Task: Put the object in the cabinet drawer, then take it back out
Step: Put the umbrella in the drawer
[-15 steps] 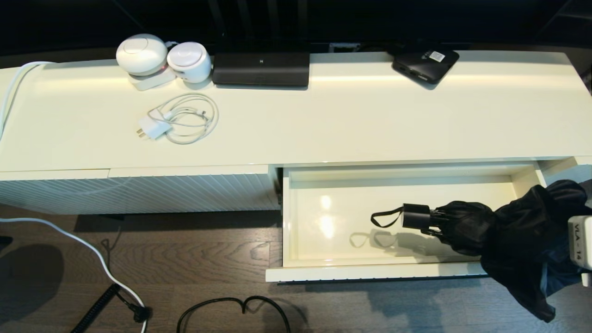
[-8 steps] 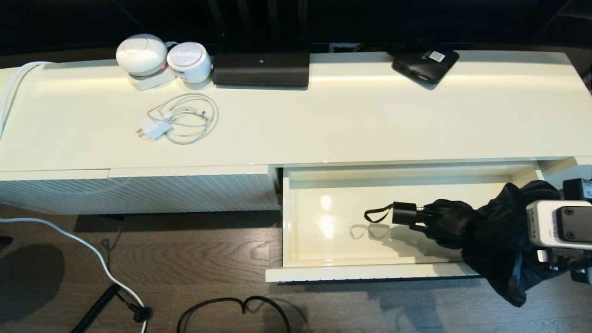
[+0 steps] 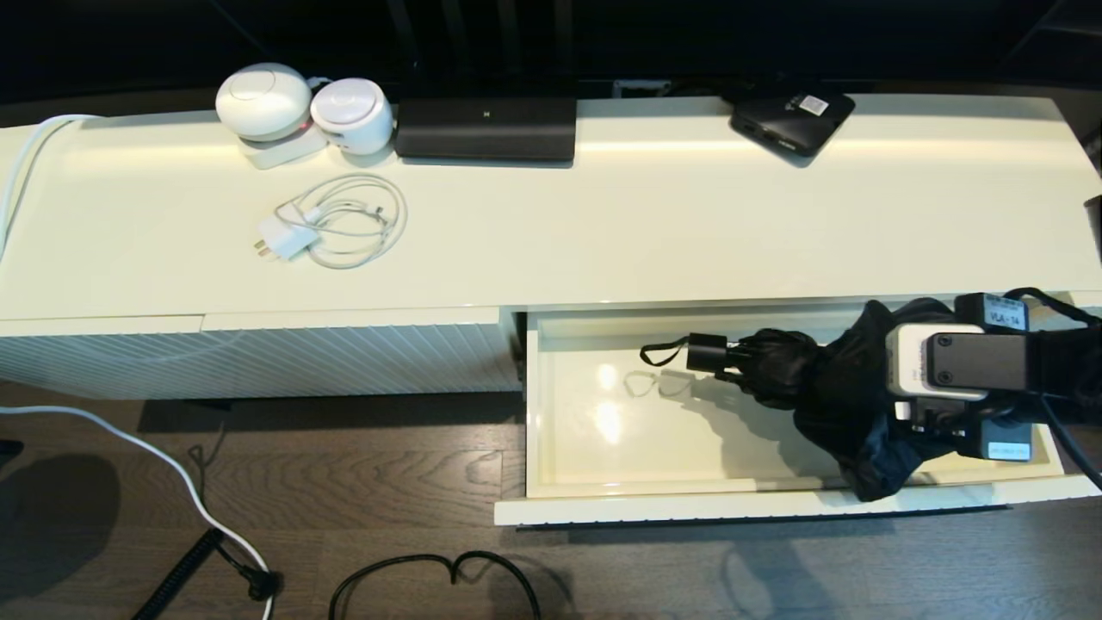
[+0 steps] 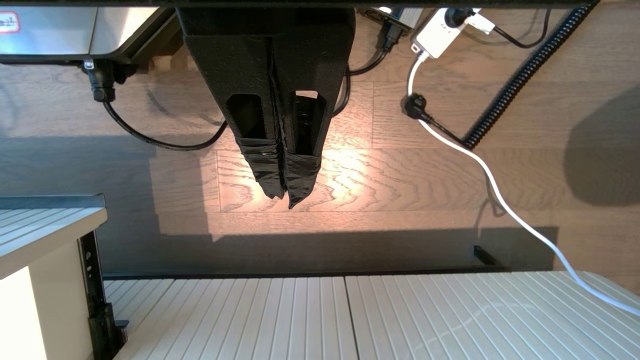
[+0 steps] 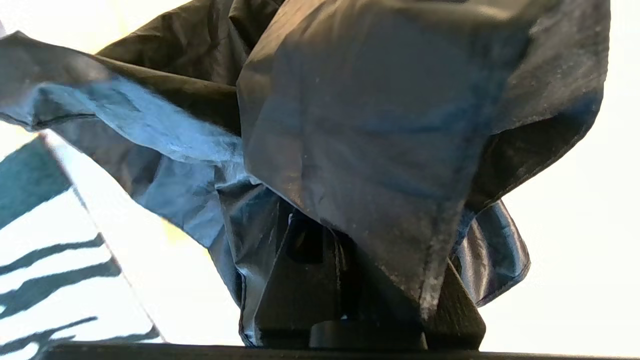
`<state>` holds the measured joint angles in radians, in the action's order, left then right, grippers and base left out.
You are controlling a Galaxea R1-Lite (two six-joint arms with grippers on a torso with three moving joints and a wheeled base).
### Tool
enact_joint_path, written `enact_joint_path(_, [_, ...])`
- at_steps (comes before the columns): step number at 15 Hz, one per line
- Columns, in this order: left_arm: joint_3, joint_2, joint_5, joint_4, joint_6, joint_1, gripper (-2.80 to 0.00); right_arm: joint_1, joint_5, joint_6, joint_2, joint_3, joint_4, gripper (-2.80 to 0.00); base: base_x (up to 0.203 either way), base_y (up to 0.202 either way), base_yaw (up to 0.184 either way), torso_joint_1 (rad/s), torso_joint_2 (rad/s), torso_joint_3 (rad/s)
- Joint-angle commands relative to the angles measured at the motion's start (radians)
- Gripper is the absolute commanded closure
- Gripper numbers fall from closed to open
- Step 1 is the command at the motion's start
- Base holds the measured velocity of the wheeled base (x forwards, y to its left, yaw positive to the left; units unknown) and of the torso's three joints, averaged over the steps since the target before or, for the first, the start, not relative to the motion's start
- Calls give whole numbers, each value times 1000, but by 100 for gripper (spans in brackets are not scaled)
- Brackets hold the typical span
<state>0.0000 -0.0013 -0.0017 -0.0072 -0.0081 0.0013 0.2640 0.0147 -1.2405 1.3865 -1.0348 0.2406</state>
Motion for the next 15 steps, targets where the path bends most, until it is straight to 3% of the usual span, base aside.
enact_joint_path(1, [0, -2, 0, 0, -1, 0, 0, 3, 1, -7, 62, -14, -21, 0, 0, 0, 0, 0, 0, 0])
enact_joint_path(7, [0, -2, 0, 0, 0, 1, 0, 13, 2, -5, 124, -28, -147, 0, 0, 0, 0, 0, 0, 0])
enact_joint_path(9, [0, -2, 0, 0, -1, 0, 0, 24, 2, 30, 143, -27, -187, 0, 0, 0, 0, 0, 0, 0])
enact_joint_path(15, [0, -2, 0, 0, 0, 2, 0, 40, 2, 49, 180, -8, -234, 0, 0, 0, 0, 0, 0, 0])
